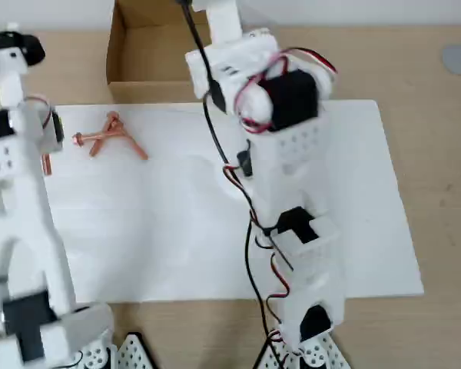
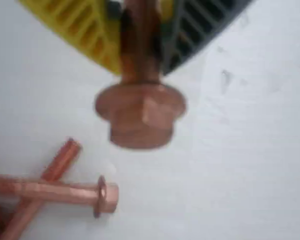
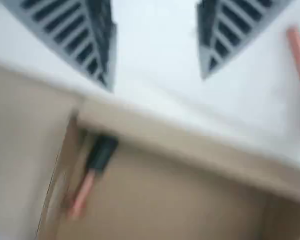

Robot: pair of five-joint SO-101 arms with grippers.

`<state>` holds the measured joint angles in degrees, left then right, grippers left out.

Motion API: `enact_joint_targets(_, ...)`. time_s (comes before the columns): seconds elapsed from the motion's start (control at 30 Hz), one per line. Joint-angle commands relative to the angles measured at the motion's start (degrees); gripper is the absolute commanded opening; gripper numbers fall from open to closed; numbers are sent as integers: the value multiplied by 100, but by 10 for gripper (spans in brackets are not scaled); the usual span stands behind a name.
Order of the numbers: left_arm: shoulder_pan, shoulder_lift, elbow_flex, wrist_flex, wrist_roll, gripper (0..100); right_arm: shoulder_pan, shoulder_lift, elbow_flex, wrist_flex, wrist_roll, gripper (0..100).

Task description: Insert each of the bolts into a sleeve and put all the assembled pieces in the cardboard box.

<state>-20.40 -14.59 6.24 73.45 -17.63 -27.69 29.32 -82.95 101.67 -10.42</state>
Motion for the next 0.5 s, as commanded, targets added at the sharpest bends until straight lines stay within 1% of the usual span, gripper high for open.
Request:
enact_joint_targets(0.0,18,-1437,1099,-343,-185,12,-101,-629,875,97,-132,146)
enact_joint_targets(0.13,9,-2651,2207,-642,-211,12,-136,-1218,2281,88,-44,146)
enact_joint_targets(0.33,18,-4444,3411,-941,-167,11,-136,-1982,4453,79,-53,146)
enact_joint_targets(0.47,35,-5560,4018,-1064,-167,10,-92,-2044,5367,70,-44,146)
